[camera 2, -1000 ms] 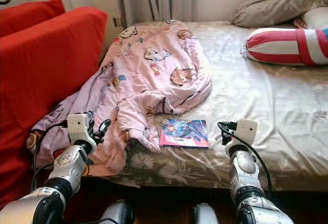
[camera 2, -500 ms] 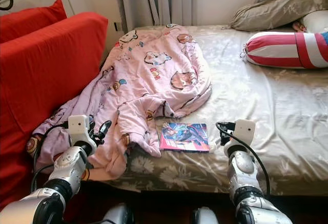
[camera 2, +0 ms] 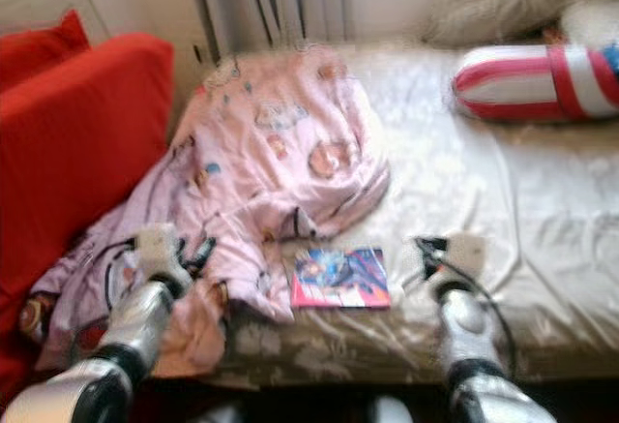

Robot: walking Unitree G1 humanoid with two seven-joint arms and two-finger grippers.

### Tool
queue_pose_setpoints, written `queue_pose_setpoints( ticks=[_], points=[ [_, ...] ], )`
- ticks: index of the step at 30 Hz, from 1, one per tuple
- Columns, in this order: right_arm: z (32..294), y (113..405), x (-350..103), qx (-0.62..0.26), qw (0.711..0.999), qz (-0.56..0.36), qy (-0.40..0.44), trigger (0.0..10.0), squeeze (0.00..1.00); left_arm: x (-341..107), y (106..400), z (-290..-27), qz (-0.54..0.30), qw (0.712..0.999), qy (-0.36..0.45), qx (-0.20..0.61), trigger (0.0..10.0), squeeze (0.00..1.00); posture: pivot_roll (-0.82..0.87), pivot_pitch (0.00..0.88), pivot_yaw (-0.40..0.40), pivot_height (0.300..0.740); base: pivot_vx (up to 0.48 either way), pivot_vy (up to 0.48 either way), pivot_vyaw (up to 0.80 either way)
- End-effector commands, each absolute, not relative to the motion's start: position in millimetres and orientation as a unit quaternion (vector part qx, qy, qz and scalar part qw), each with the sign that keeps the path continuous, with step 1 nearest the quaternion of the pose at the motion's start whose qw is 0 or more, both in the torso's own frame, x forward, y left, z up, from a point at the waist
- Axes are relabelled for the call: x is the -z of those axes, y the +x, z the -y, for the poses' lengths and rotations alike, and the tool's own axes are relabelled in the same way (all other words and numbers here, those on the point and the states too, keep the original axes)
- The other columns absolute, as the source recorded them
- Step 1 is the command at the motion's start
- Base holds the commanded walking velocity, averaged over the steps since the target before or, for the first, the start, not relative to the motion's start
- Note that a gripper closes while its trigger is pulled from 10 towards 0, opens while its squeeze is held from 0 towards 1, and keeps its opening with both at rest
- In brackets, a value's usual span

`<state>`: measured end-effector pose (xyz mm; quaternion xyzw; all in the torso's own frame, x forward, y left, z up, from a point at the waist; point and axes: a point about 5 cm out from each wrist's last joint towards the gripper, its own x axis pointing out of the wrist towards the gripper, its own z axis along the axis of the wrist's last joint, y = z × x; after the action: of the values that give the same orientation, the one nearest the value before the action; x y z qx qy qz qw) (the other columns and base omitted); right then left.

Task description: Clean up the room

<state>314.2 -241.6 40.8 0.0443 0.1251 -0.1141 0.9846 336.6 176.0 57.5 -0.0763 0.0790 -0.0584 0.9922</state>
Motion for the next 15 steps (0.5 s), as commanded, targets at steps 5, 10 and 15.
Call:
queue_pose_setpoints(
  ticks=[5, 10, 15],
  points=[
    [221, 325, -44, 0.074, 0.986, -0.135, 0.069, 10.0, 0.00, -59, 336, -191, -0.083, 0.994, -0.068, 0.037, 10.0, 0.00, 0.00, 0.000, 0.080, 0.610, 0.000, 0.000, 0.00],
    [213, 330, -46, 0.037, 0.986, -0.148, 0.060, 10.0, 0.00, -52, 331, -192, -0.090, 0.992, -0.076, 0.033, 10.0, 0.00, 0.00, 0.026, 0.087, 0.610, 0.000, 0.000, 0.00],
    [205, 330, -43, 0.019, 0.986, -0.160, 0.051, 10.0, 0.00, -28, 311, -197, -0.137, 0.988, -0.061, 0.022, 10.0, 0.00, 0.03, 0.073, 0.077, 0.610, 0.000, 0.000, 0.00]
  ],
)
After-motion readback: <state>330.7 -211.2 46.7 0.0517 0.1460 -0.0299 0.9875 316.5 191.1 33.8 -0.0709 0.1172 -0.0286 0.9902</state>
